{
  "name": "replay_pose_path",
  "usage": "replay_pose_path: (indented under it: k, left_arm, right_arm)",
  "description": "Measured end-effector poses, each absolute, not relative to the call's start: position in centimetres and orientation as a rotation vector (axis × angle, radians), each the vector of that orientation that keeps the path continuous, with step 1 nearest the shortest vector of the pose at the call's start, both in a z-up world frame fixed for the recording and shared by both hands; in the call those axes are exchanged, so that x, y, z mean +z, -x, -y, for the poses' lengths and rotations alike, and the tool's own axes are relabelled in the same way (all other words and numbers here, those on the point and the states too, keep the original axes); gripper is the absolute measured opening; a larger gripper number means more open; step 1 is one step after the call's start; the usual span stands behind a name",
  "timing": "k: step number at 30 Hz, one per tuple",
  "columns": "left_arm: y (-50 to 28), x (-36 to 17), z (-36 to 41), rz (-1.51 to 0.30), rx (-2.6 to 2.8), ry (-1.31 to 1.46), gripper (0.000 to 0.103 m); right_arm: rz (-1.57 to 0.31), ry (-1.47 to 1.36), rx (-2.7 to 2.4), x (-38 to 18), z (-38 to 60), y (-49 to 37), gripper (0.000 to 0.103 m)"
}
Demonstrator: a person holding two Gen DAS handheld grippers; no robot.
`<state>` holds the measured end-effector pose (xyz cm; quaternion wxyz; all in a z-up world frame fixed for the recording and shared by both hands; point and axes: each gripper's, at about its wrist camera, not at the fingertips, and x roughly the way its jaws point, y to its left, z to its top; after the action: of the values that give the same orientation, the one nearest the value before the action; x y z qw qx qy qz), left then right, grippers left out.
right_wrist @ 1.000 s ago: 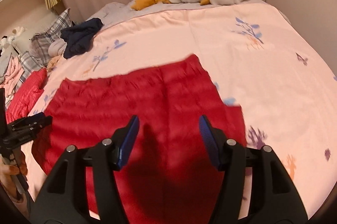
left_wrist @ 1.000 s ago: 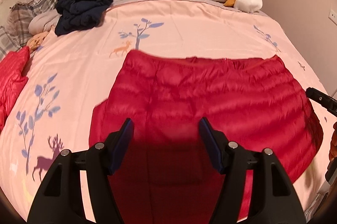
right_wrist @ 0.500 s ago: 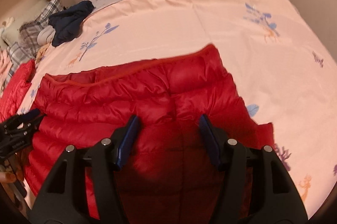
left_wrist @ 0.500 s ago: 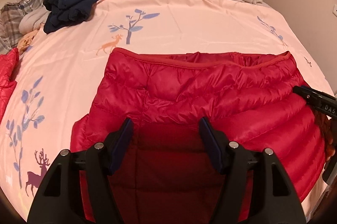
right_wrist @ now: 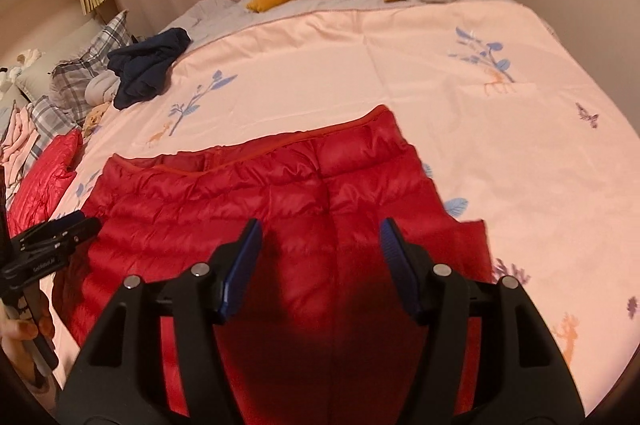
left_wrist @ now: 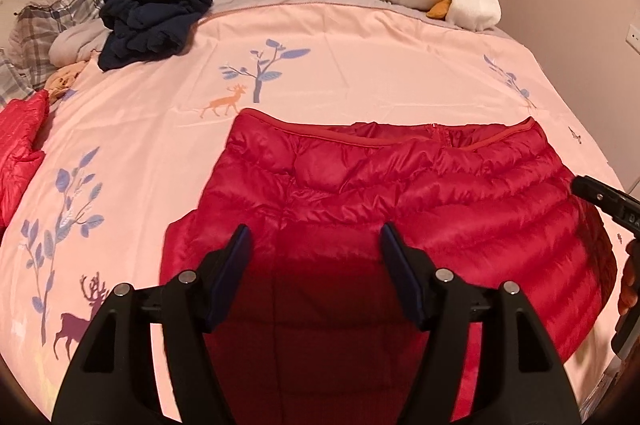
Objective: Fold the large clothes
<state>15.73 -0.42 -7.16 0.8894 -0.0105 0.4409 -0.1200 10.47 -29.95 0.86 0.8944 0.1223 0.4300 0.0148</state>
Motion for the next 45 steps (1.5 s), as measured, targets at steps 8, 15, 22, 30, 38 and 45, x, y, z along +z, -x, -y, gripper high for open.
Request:
replay_pose_path:
  k: [8,15,22,30,38,45]
  left_arm:
    - [-14.7,-8.5,0.6,-0.946,-0.255,0.005,0.067]
    - [-14.1,-8.3,0.4,-0.948,-0.252,0.002,0.067]
    - [-11.2,-6.8,-0.4,-0.903,-0.265,-0.002,0.067]
    - [-9.9,-8.6,-0.4,-0.944,-0.270,-0.011,0.068]
    - [-9.2,-8.6,-0.8,-0.956,-0.277,0.019,0.068]
    - [-7.3,-7.3,-1.2,-0.922,-0.267,-0.005,0.068]
  right_arm:
    - [-0.964,-0.218,0.033,-1.3,29.5,-9.0,0.064]
    - [-0.980,-0.226,0.034,-1.5,29.4,-8.8,0.065]
    - [-0.910,-0.222,0.058,0.9,29.2,-6.0,0.065]
    - [-0.968,-0.204,0.051,-1.0,28.5,-5.0,0.065]
    - [-0.973,-0.228,0.062,-0.9,28.7,-4.6,0.065]
    - [-0.931,-0.213,0.068,0.6,28.3,-2.4,0.065]
